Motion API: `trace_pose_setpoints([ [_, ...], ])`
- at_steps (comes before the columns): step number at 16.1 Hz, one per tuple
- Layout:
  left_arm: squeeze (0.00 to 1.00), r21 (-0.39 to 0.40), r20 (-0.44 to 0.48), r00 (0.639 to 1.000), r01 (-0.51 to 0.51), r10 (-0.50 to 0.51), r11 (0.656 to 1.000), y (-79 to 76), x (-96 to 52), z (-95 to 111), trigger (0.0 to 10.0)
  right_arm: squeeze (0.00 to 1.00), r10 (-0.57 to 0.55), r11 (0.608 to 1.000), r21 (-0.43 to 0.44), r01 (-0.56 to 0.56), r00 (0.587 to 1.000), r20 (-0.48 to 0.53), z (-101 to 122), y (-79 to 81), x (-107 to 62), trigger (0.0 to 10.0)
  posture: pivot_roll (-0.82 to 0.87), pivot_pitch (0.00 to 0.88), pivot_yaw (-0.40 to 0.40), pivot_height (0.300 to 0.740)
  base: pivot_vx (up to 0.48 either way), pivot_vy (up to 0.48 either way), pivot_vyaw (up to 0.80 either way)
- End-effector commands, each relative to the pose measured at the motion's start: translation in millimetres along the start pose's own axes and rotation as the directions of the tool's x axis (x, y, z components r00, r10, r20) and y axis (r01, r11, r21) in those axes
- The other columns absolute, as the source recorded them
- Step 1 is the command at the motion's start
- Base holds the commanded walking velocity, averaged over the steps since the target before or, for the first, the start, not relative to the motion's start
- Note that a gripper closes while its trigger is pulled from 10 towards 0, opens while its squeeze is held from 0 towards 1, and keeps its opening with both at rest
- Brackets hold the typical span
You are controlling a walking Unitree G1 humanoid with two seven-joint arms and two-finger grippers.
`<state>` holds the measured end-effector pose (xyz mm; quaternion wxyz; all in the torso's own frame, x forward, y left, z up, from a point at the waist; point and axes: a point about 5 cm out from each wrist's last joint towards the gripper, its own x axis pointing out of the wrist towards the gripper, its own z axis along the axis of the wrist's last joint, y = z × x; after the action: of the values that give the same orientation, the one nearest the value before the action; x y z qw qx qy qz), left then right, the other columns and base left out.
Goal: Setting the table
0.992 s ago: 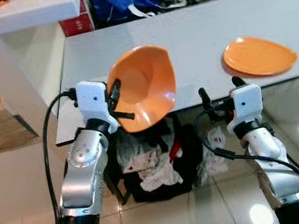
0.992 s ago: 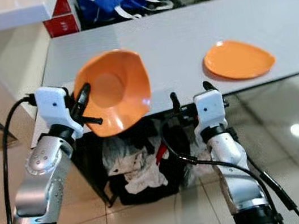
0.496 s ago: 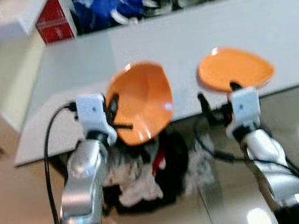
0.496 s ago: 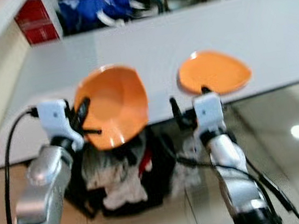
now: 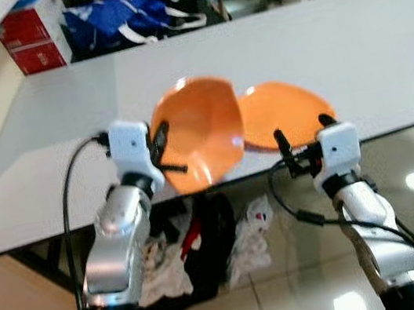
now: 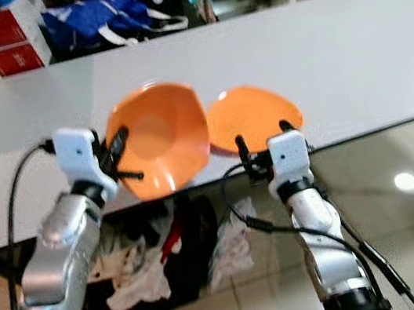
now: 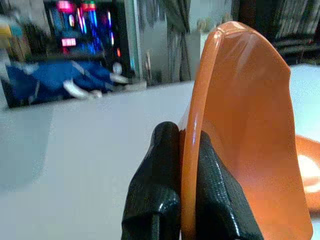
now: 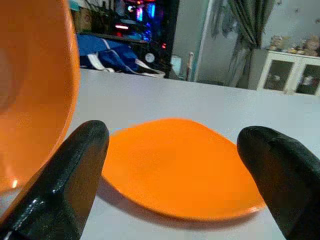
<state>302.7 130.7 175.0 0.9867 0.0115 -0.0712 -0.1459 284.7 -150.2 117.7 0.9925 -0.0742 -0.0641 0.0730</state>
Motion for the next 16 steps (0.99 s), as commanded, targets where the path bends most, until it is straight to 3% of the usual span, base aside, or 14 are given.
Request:
trace_pose_setpoints([
  [1, 0.00, 0.035, 0.078, 0.997, 0.023, -0.025, 0.999, 0.4, 1.7, 19.1, 0.0, 0.00, 0.025, 1.000, 0.002, -0.025, 1.000, 0.008, 1.9, 6.8, 0.1, 10.0, -0.12, 0.000, 0.082, 0.740, 0.322, -0.352, 0.00],
  [8, 0.00, 0.041, 0.212, 0.970, 0.112, -0.118, 0.993, -14.3, 11.9, 62.6, 0.0, 0.00, 0.023, 1.000, 0.000, -0.023, 1.000, -0.002, -1.1, 6.8, -1.3, 10.0, -0.13, 0.000, 0.084, 0.740, 0.324, -0.350, 0.00],
  [10, 0.00, 0.033, 0.206, 0.972, 0.111, -0.116, 0.993, -13.3, 16.5, 61.7, 0.0, 0.00, 0.025, 1.000, 0.000, -0.025, 1.000, -0.003, -1.4, 6.8, -1.2, 10.0, -0.13, 0.000, 0.082, 0.740, 0.326, -0.349, 0.00],
  [14, 0.00, -0.072, 0.132, 0.991, 0.027, -0.018, 0.997, 11.0, 36.0, 48.7, 0.0, 0.00, 0.028, 1.000, -0.005, -0.028, 1.000, -0.003, -1.1, 6.1, 0.0, 10.0, -0.13, 0.000, 0.081, 0.740, 0.120, 0.000, 0.00],
  [16, 0.00, -0.171, 0.081, 0.996, -0.020, 0.034, 0.985, 21.8, 48.5, 41.1, 0.0, 0.00, 0.028, 1.000, -0.006, -0.028, 1.000, -0.006, -1.7, 6.9, 0.0, 10.0, -0.13, 0.000, 0.079, 0.740, 0.000, 0.000, 0.00],
])
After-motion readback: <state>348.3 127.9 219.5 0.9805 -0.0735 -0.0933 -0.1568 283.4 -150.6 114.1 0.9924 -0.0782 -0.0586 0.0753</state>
